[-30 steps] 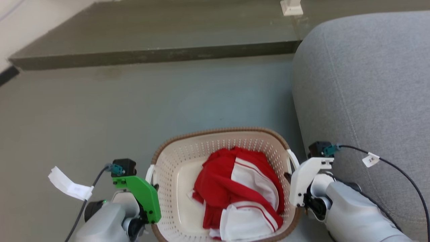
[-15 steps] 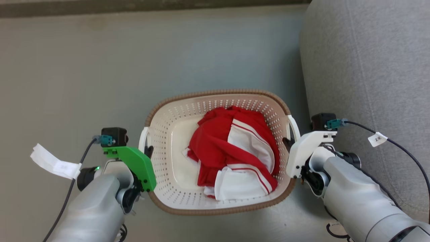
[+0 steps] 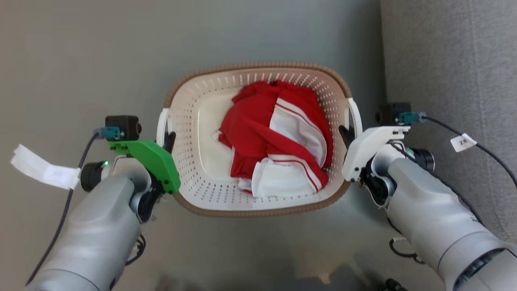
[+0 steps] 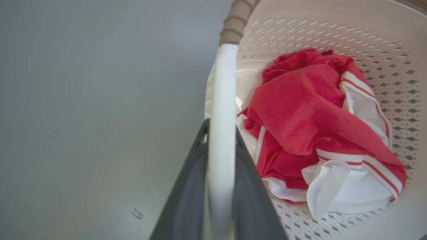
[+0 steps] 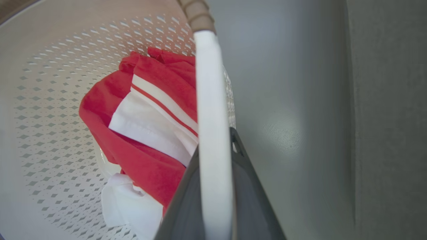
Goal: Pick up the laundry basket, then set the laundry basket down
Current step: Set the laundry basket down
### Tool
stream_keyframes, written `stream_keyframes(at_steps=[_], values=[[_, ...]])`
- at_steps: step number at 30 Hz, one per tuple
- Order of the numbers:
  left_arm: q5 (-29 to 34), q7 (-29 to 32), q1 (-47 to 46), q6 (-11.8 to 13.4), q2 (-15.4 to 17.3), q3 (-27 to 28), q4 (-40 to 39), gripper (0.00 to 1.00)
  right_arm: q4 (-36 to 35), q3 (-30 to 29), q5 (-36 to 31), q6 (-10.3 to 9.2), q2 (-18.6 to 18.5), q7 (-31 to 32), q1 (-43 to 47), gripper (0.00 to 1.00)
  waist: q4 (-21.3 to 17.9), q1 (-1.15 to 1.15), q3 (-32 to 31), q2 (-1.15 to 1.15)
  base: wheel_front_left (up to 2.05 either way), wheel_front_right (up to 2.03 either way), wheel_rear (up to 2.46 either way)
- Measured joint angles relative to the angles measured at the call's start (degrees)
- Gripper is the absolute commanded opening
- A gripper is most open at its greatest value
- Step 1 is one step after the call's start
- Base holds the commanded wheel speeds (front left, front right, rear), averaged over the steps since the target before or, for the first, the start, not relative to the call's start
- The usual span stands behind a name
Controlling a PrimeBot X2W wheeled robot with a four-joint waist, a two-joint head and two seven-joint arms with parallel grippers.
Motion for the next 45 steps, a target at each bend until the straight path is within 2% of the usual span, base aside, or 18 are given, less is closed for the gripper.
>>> stream_keyframes(at_steps=[20,29,45], values=[[0.0,-2.5,-6.6,0.0,1.2,-1.1,-0.4,0.00,0.1,0.4,-0.3,-0.05,-0.1,-3.1,-6.2,0.00,0.5,0.01,13.6,0.00,0.00,0.00,0.00],[0.0,-4.5,-8.3,0.0,1.3,-2.1,-0.1,0.00,0.2,0.7,-0.3,0.02,-0.2,-4.5,-7.7,0.00,0.9,0.01,16.4,0.00,0.00,0.00,0.00],[0.0,-6.1,-8.5,0.0,1.2,-4.3,0.2,0.00,1.0,0.9,1.0,0.08,-0.2,-5.4,-7.6,0.00,1.4,0.00,17.4,0.00,0.00,0.00,0.00]])
